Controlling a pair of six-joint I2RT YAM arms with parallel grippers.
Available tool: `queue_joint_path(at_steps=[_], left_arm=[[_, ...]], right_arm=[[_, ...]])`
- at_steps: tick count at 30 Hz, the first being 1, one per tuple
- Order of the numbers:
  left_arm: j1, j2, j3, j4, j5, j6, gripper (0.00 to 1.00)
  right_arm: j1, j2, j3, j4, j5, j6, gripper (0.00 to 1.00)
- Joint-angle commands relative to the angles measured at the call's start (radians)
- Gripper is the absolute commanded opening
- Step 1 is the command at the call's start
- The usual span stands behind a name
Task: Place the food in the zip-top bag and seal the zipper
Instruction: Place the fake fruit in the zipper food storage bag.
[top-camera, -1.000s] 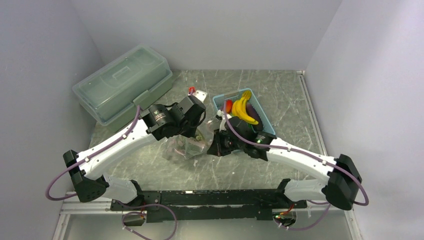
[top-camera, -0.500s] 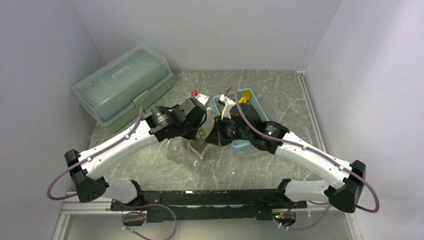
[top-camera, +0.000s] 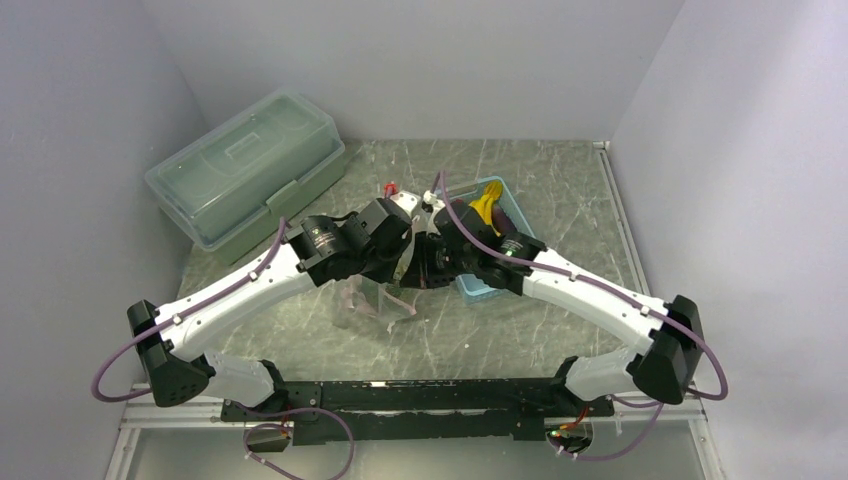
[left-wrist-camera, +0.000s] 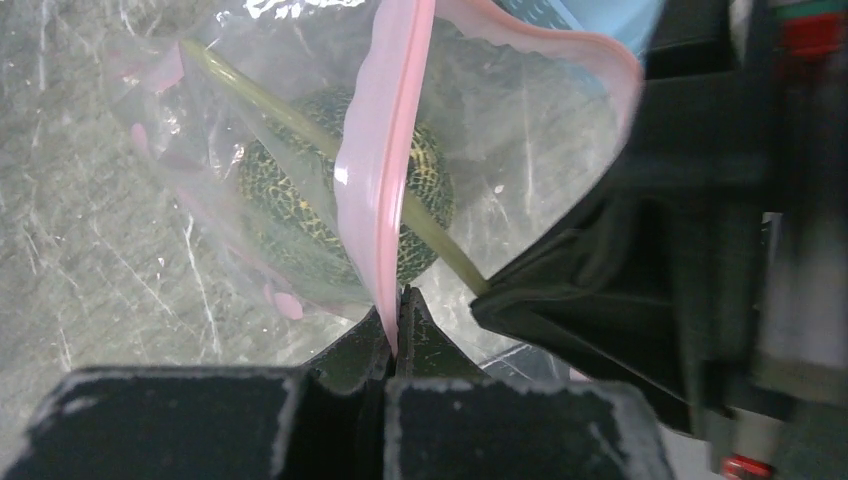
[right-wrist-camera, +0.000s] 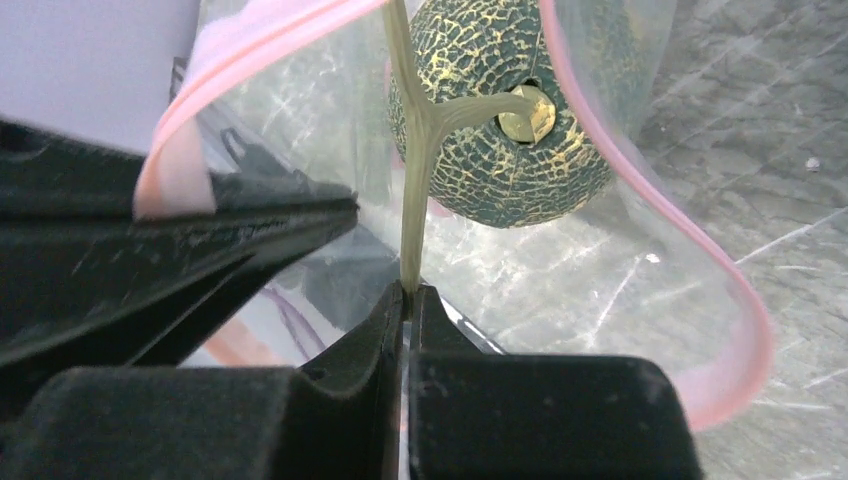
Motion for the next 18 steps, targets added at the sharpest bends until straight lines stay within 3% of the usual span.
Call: queue_joint_path(at_steps=[1,6,10,13,18], left_arm=[[-0.005,-0.032,0.029,0.039,0.036,-0.024,0.0],[-0.006,-0.042,0.036,0.025,0.015,-0.034,0.0],[-0.005,-0.054,0.05,0.003,-0.043,-0.049,0.0],[-0.005,-0.053,0.074,-0.028,-0.102,-0.047,0.0],[-0.004,-0.019,0.155,-0.122,-0.219,-0.04,0.0]], right_arm=[[-0.004,0.029,0.024,0.092,-0.021,0.054,0.03],[-0.004,0.031,0.03,0.1,-0.032,0.047,0.32],[-0.004,0.003,0.053,0.059,0.01,0.018,0.45],[-0.004,-0.023,0.073,0.027,0.043,-0.004,0.51],[-0.004,-0.065,0.108,-0.019,0.086,-0.036,0.53]])
